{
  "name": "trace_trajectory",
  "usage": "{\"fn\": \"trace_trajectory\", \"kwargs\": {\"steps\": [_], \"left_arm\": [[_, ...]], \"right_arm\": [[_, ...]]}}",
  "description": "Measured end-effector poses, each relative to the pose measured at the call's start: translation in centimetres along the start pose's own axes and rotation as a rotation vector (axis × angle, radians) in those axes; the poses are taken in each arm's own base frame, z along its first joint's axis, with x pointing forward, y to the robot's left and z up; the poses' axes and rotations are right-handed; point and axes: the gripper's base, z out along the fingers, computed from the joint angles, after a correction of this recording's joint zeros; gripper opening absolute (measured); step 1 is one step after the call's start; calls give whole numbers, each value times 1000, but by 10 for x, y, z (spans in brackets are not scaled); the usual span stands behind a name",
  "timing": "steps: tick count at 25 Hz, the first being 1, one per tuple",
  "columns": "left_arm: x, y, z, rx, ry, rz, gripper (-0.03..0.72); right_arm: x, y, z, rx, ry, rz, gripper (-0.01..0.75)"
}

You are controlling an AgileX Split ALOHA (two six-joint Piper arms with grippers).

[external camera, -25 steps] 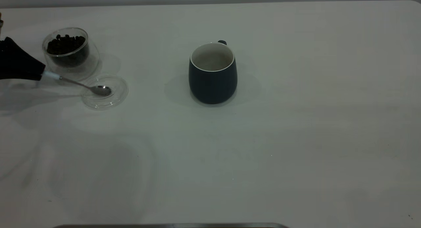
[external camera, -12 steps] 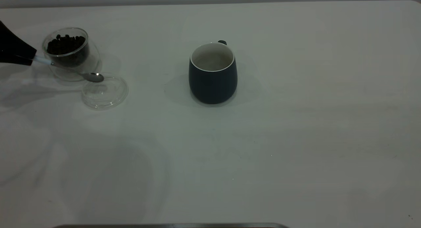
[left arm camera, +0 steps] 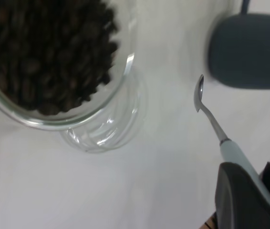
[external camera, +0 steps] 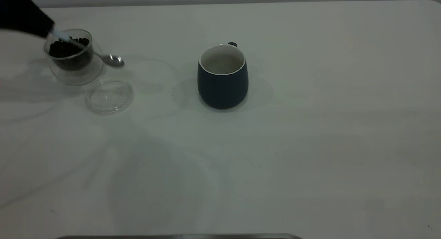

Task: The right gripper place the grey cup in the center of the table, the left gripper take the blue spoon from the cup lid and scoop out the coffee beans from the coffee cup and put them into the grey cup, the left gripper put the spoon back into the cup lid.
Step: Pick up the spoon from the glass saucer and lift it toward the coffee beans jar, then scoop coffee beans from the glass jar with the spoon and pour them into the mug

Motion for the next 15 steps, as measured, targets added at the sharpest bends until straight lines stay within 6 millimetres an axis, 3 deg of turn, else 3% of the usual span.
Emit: {"fn": "trace_trajectory", "kwargs": {"steps": [4, 7, 11, 15], "left_arm": [[1, -15, -44, -44, -93, 38, 134], [8, -6, -73, -77, -149, 20, 134], [19, 13, -92, -104, -180, 9, 134], [18, 17, -92, -90, -195, 79, 133]], "right_arm": [[0, 0, 0, 0, 0, 0, 459], [0, 0, 0, 0, 0, 0, 459], [0, 0, 0, 0, 0, 0, 459], [0, 0, 0, 0, 0, 0, 459]]}}
